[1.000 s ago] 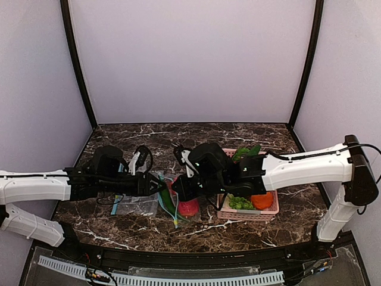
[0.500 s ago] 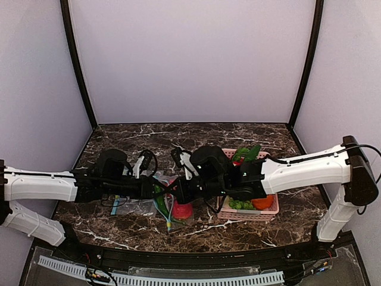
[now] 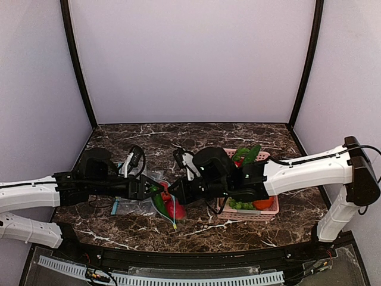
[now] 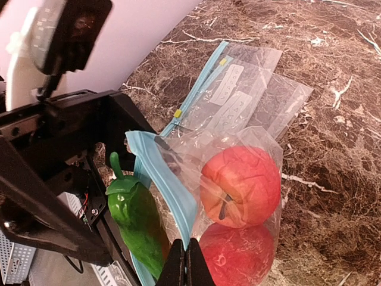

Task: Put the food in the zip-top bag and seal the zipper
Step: Adjust the fake vegetable in the zipper food storage bag, then pass from the right arm to the left

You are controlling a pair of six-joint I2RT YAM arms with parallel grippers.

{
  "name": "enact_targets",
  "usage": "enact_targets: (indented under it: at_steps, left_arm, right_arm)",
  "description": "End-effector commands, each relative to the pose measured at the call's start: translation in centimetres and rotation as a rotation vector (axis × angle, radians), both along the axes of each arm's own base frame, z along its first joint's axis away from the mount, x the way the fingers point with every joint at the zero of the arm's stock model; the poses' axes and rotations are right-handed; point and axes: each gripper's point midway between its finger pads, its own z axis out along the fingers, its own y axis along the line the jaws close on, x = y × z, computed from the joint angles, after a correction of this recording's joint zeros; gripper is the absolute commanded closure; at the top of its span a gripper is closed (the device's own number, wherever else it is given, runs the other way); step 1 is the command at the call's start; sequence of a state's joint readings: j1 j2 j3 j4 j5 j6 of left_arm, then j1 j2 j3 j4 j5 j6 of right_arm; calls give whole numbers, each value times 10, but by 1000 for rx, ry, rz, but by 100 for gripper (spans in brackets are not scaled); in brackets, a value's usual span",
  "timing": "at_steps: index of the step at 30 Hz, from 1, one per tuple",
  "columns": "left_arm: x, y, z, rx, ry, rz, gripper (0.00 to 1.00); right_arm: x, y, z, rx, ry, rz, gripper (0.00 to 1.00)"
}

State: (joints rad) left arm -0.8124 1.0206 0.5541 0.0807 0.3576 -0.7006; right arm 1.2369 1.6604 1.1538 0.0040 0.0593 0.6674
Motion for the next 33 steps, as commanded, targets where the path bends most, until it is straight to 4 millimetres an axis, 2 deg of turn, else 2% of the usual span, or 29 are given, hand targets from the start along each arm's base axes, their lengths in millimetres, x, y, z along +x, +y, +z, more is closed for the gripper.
enact_targets:
  at_steps: [1, 5, 11, 20, 24, 27, 30, 33]
  left_arm:
    - [-16, 0, 9, -57, 0, -55, 13]
    - [-21, -3, 21, -107, -5, -78, 9]
    - [-22, 2, 12, -89, 16, -65, 23]
    - [-27, 16, 8, -91, 17, -29, 27]
    - [-30, 18, 11, -89, 7, -40, 44]
    - [-30, 17, 12, -78, 4, -44, 53]
    - [-26, 20, 3, -28, 12, -29, 67]
    - [-23, 20, -3, -4, 24, -19, 73]
  right_arm:
    - [-4, -1, 2, 22, 10, 13, 100]
    - [-4, -1, 0, 31, 26, 17, 100]
    - [-4, -2, 4, 66, 38, 18, 100]
    - [-1, -7, 2, 63, 43, 6, 100]
    - [-1, -7, 0, 58, 45, 6, 100]
    - [0, -6, -1, 58, 45, 6, 100]
    - [-4, -3, 2, 66, 54, 29, 100]
    - [-5, -2, 3, 67, 53, 35, 100]
